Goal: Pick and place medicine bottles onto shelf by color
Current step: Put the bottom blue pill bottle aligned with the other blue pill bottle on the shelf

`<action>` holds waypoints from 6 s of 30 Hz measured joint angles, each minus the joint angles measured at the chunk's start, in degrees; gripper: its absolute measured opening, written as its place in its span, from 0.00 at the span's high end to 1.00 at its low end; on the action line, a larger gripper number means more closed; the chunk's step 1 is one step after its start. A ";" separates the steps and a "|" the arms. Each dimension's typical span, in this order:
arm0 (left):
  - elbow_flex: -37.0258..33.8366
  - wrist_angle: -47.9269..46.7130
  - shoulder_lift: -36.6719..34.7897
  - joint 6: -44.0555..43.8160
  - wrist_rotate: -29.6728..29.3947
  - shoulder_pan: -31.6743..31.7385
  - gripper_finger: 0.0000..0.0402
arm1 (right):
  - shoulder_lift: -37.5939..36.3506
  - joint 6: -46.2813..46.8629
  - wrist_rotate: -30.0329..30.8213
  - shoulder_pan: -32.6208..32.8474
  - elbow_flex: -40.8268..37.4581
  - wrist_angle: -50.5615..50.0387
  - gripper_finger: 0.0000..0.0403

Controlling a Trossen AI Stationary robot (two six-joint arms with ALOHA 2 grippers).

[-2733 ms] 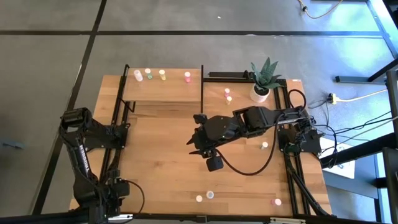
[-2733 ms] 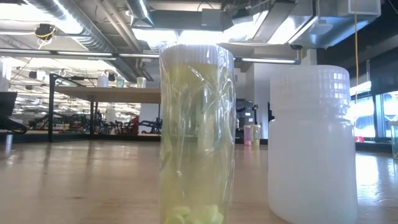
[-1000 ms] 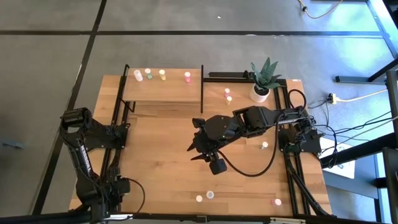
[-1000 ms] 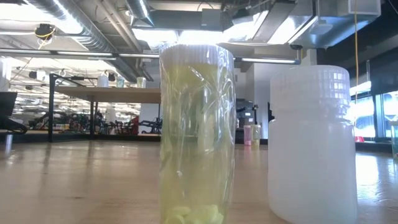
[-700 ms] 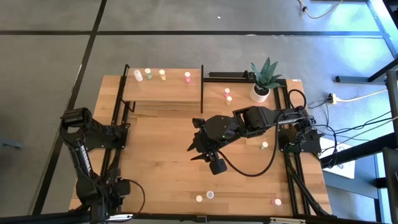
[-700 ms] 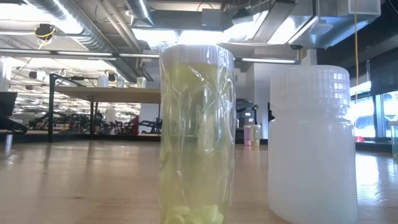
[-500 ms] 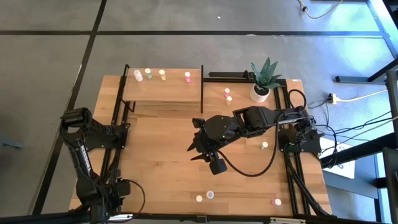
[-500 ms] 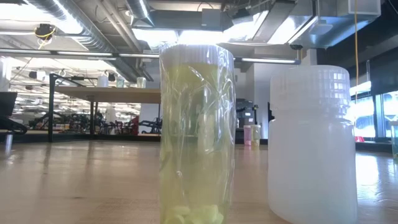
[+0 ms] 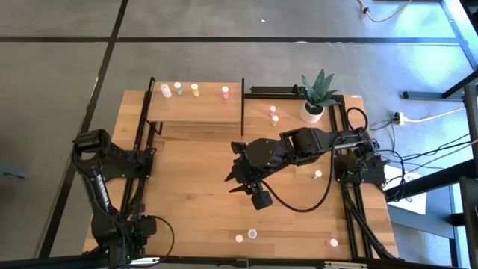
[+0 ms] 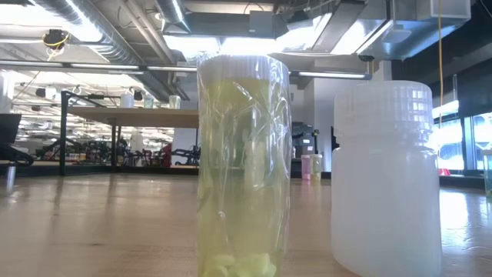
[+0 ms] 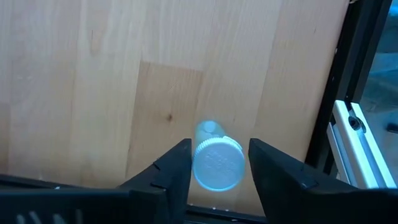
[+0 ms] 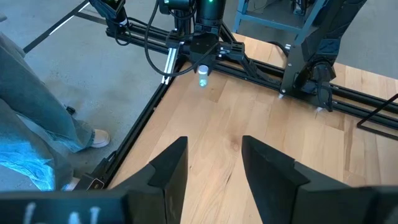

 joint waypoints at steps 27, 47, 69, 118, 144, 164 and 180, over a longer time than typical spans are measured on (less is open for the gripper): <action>-0.98 -0.15 -3.86 -0.47 0.15 2.32 0.73 | -0.02 -0.06 1.23 0.02 0.00 0.00 0.62; -0.34 -12.40 -22.67 0.13 -4.20 13.13 0.74 | -0.02 0.00 13.46 0.01 0.02 0.00 0.62; 22.19 -38.19 -28.11 18.69 -11.24 37.37 0.74 | -0.02 4.87 26.34 0.00 0.02 0.00 0.62; 27.85 -33.73 -18.88 69.11 -4.00 102.56 0.74 | -0.02 11.99 36.62 -1.79 0.02 0.11 0.62; 18.88 -24.16 -16.84 71.58 -3.51 110.82 0.74 | -0.02 10.71 41.72 -2.10 0.02 0.44 0.62; 17.14 -18.67 -16.85 72.75 -4.61 115.65 0.74 | -0.02 10.73 41.66 -2.27 0.02 0.45 0.62; 17.14 -18.14 -16.79 73.37 0.19 119.73 0.74 | -0.02 10.75 41.64 -2.27 0.02 0.44 0.62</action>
